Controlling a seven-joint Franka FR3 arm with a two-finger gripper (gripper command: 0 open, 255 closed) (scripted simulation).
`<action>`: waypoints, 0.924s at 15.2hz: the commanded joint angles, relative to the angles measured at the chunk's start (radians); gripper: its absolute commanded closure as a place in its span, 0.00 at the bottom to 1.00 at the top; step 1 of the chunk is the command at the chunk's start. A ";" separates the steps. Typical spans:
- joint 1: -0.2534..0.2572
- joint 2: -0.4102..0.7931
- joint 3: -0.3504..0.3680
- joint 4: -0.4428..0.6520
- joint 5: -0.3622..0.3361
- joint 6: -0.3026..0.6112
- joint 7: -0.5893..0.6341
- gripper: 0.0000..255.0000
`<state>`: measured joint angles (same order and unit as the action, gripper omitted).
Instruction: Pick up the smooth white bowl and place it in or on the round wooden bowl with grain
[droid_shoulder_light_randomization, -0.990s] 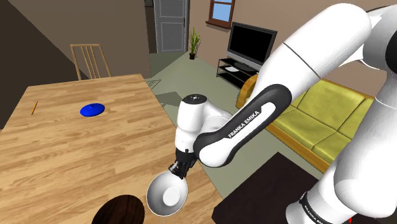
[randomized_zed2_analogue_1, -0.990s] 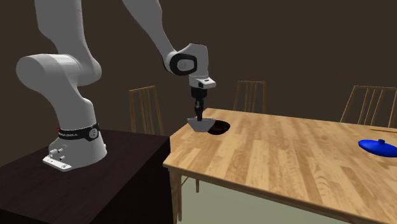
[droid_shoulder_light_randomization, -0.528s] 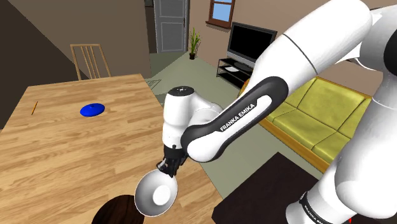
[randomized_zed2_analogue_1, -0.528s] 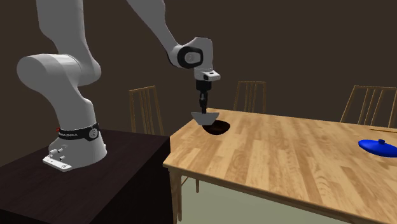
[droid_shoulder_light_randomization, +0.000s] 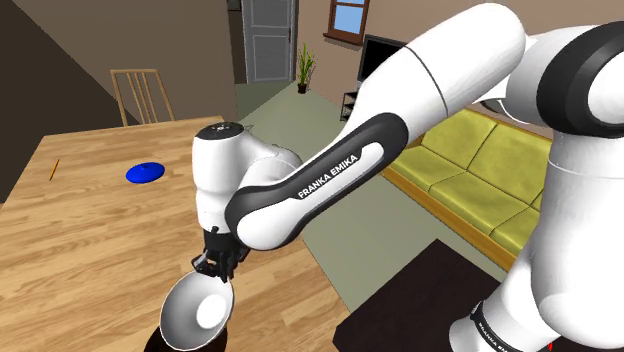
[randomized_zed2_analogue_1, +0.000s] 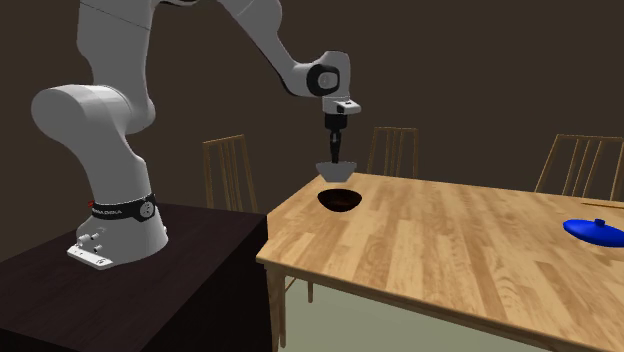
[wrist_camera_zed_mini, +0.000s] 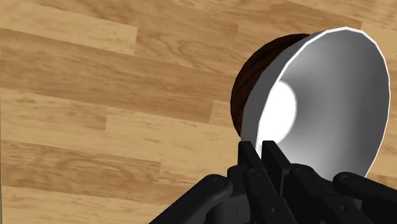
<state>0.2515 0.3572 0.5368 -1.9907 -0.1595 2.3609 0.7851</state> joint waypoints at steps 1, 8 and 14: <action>0.042 0.058 -0.008 0.102 -0.030 -0.050 0.038 1.00; 0.085 0.141 -0.032 0.168 -0.072 -0.039 0.072 1.00; 0.101 0.191 -0.053 0.157 -0.102 0.019 0.088 1.00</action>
<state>0.3498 0.5408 0.4867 -1.8348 -0.2570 2.3729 0.8710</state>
